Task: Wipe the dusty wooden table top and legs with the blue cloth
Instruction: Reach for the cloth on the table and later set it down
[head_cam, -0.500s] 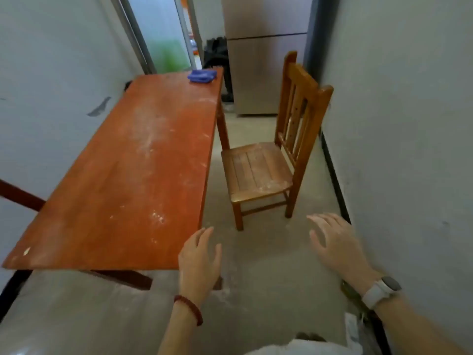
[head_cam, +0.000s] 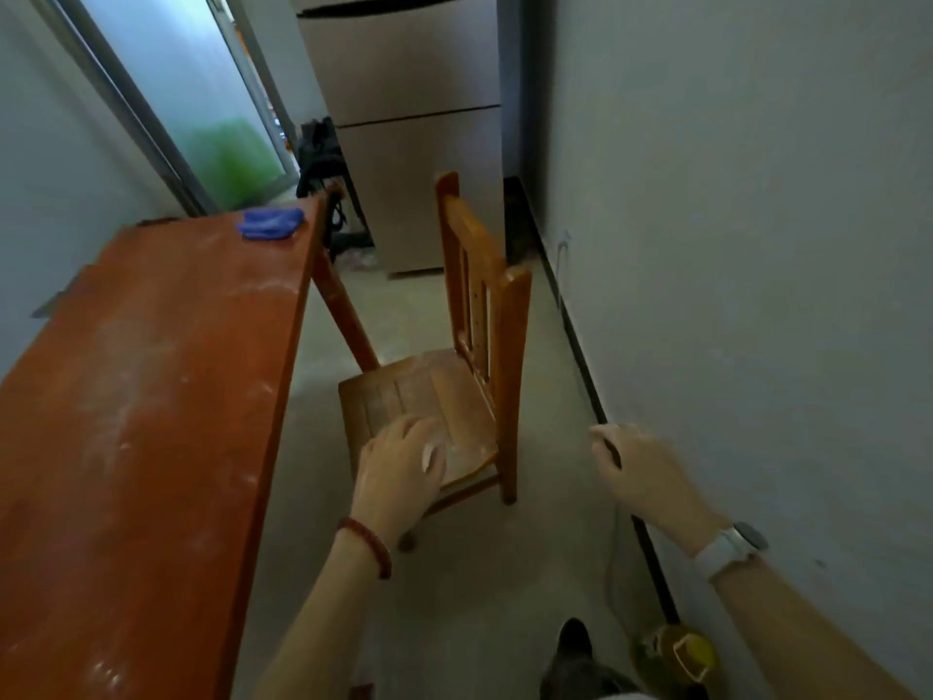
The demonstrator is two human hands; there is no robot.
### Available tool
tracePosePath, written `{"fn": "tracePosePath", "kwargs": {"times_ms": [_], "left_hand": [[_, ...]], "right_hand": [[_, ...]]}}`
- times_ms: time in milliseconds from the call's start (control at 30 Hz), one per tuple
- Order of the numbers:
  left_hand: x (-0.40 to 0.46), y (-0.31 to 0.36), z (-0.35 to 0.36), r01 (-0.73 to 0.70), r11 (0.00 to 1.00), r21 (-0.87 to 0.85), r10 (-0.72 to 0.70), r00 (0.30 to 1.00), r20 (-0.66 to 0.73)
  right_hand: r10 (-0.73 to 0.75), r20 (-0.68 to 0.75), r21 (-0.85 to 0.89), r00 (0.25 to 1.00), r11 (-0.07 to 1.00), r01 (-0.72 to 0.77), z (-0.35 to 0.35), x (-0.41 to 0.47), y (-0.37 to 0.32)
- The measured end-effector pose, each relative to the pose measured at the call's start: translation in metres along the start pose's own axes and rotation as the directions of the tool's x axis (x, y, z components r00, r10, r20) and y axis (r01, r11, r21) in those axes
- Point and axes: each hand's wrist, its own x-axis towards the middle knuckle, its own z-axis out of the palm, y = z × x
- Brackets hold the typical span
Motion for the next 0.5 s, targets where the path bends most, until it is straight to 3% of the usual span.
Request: {"fn": "tracePosePath", "kwargs": {"times_ms": [200,400,500], "left_hand": [[0.147,0.088,-0.041,-0.131,0.991,-0.015,0.127,0.981,-0.15],[0.271,0.103,-0.051,-0.159,0.987,0.025,0.16,0.96,-0.231],[0.331,0.097,-0.053,-0.123,0.992,0.036,0.128,0.954,-0.269]], "right_hand": [[-0.038,-0.061,-0.01,0.997,0.999,0.037,-0.083,0.129,0.026],[-0.115,-0.132,-0.008,0.985,0.993,0.115,-0.111,0.261,0.02],[-0.174,-0.088,-0.027,0.981,0.985,0.172,-0.112,0.33,0.009]]}}
